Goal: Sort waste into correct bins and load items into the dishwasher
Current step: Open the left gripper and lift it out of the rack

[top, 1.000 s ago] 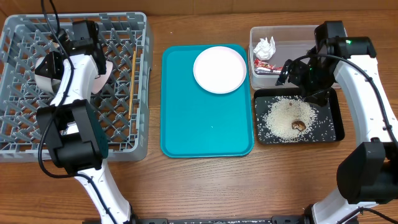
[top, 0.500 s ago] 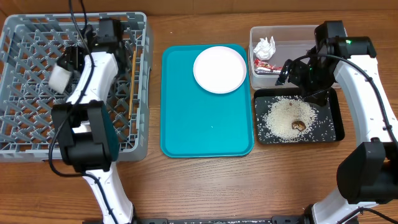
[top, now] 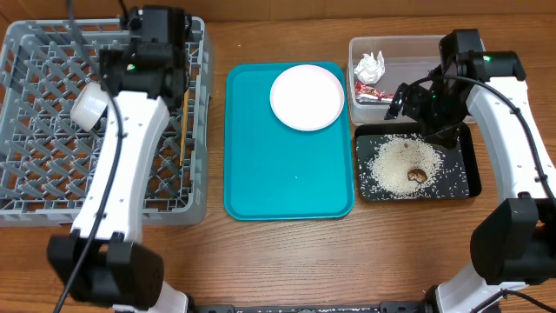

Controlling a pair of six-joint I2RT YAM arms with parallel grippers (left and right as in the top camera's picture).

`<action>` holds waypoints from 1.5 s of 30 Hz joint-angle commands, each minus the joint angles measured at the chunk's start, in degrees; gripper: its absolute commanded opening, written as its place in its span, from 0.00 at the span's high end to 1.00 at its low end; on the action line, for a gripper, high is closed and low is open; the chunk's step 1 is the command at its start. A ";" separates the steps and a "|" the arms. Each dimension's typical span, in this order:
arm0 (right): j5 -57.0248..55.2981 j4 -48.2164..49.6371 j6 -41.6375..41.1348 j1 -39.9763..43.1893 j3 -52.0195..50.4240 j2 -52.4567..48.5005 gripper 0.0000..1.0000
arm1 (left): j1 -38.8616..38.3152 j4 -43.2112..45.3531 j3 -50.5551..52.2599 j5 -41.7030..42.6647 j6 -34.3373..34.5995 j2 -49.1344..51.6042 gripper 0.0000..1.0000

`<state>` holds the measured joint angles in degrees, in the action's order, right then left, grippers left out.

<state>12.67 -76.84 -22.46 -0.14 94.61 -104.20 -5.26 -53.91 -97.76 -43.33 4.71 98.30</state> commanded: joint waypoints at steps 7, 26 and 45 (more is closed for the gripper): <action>0.31 -1.01 0.04 -0.15 0.26 0.26 0.00 | 16.02 -5.79 0.11 33.16 11.17 0.57 0.72; 0.28 -1.07 0.22 -0.15 0.26 0.26 0.00 | 29.51 0.44 0.11 35.45 12.17 1.64 0.75; 0.28 -1.01 0.20 -0.15 0.26 0.26 0.00 | 31.58 16.06 0.11 37.62 11.78 13.77 0.96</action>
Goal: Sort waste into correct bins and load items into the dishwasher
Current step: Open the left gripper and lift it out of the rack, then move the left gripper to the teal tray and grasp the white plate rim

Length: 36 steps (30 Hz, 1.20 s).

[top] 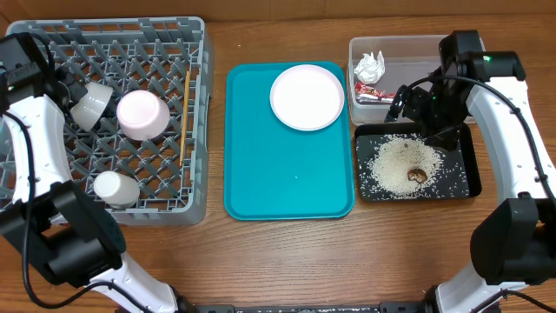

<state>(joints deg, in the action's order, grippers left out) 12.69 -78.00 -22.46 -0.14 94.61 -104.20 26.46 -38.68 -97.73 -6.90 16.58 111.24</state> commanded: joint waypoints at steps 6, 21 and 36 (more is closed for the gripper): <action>0.26 0.37 0.20 -0.15 0.26 0.24 0.00 | -0.28 -0.39 0.09 8.22 -0.50 3.52 0.96; 0.28 0.74 0.17 -0.15 0.26 0.24 0.00 | -2.49 -12.31 0.09 10.49 -3.30 2.95 0.96; 0.28 0.59 0.20 -0.15 0.26 0.26 0.00 | -6.64 -14.97 -2.23 11.54 -4.85 -15.04 0.78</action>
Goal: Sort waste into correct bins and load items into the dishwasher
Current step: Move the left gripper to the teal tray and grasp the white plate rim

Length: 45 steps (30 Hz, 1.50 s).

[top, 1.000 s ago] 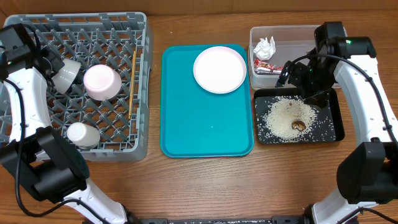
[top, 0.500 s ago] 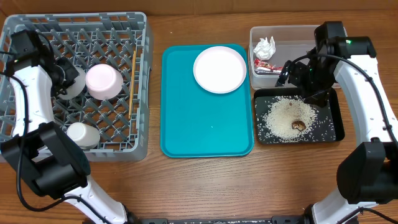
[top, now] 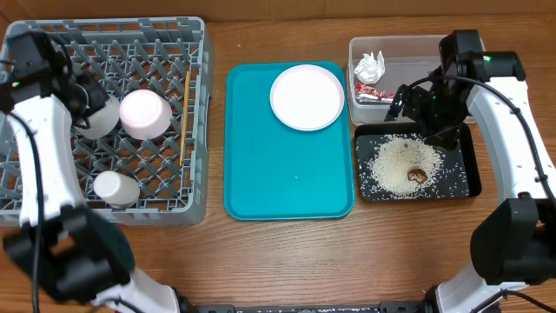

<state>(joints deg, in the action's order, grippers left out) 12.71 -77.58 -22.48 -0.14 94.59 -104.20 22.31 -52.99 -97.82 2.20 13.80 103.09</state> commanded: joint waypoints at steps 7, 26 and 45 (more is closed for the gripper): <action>0.26 0.24 0.22 -0.15 0.28 0.26 0.00 | -16.76 -7.04 -2.14 4.94 -2.45 -16.33 0.55; 0.22 -0.59 0.48 -0.17 0.24 0.26 0.00 | -38.05 -0.20 0.20 6.43 11.15 6.32 0.35; 0.22 0.11 0.46 -0.17 0.24 0.24 0.00 | -40.15 11.74 0.20 10.84 14.10 24.79 0.59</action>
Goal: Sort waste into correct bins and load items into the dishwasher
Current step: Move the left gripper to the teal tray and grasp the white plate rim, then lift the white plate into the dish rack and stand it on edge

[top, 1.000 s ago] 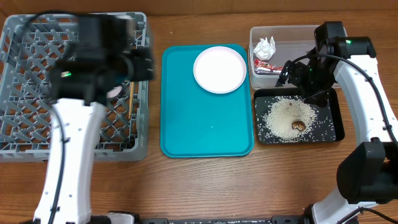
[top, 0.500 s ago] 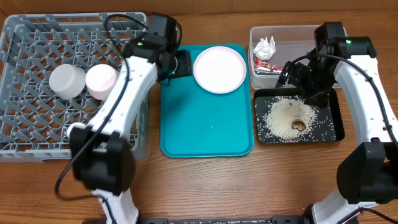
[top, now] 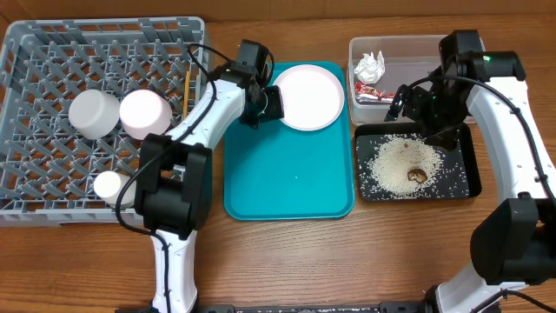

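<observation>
A white plate (top: pixel 308 96) lies at the far end of the teal tray (top: pixel 287 187). My left gripper (top: pixel 271 106) sits at the plate's left rim; its jaws are too dark to read. The grey dish rack (top: pixel 52 204) holds two white cups (top: pixel 94 113) (top: pixel 109 185), a pink bowl (top: pixel 143 111) and a wooden stick (top: pixel 185 87). My right gripper (top: pixel 400 104) hovers where the clear bin (top: pixel 417 48) meets the black tray (top: pixel 465 178); I cannot make out its opening.
The clear bin contains a crumpled tissue (top: pixel 369 65) and a wrapper (top: pixel 373 94). Scattered rice (top: pixel 400 161) and a brown scrap (top: pixel 417 175) lie in the black tray. The left arm crosses the rack's right edge.
My left gripper has moved from the rack's left side, by the upper white cup, to the plate's left rim on the teal tray. The right arm has not moved.
The left arm first stood over the middle of the rack, hiding the pink bowl. Then it was at the rack's far left beside the upper white cup, at two moments. Now it is at the plate. The right arm stayed still throughout.
</observation>
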Controlling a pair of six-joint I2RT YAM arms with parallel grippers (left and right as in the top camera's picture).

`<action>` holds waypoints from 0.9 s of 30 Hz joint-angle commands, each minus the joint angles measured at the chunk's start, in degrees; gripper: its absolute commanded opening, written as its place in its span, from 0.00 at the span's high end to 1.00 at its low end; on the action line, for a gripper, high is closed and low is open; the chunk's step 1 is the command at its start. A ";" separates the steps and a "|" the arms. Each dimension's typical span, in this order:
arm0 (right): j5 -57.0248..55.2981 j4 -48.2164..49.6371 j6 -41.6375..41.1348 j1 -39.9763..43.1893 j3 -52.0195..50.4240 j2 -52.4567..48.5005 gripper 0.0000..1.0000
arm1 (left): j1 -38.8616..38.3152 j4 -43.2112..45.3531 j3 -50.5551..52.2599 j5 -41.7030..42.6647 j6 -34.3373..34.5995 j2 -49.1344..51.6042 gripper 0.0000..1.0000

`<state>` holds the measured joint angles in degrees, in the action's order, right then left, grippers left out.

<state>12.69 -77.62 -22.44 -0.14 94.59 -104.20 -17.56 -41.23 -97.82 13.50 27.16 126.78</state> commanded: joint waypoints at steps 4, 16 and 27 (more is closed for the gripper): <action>0.24 0.13 0.42 -0.17 0.24 0.26 0.00 | -0.61 -0.98 0.20 -3.13 0.70 1.38 0.76; 0.24 0.11 0.42 -0.17 0.24 0.26 0.00 | -0.07 -9.66 -0.59 -9.49 -1.44 -0.92 0.96; 0.22 -0.04 0.42 -0.17 0.24 0.24 0.00 | 7.04 -16.00 -1.42 -20.28 -6.86 -25.03 0.96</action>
<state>12.69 -77.65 -22.44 -0.14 94.61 -104.20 -11.49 -56.62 -98.19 -0.14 24.16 111.90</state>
